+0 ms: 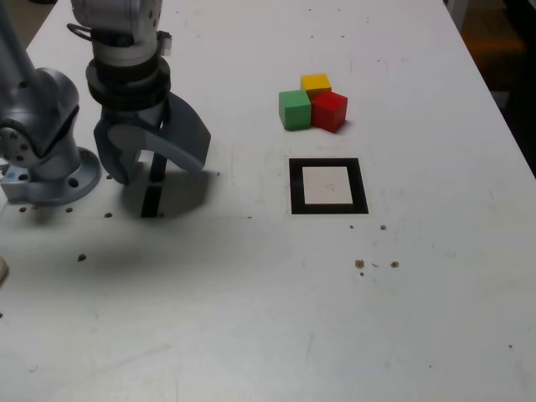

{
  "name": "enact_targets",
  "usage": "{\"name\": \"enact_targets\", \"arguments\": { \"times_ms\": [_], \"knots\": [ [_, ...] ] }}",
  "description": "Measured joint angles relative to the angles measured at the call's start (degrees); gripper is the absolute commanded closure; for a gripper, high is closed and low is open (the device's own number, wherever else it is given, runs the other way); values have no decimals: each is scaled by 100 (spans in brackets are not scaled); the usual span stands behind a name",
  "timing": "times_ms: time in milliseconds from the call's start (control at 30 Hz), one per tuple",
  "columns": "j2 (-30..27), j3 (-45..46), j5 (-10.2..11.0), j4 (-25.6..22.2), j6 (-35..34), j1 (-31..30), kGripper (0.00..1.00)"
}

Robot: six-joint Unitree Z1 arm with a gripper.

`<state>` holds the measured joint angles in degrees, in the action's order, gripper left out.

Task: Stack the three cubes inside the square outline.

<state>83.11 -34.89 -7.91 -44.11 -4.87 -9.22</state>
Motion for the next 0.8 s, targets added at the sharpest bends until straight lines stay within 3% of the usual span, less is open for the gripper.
{"name": "enact_targets", "arguments": {
  "times_ms": [633, 800],
  "knots": [
    [0, -49, 17, -6, -1, 0, 0],
    [-174, -336, -15, -462, -261, 0, 0]
  ]
}}
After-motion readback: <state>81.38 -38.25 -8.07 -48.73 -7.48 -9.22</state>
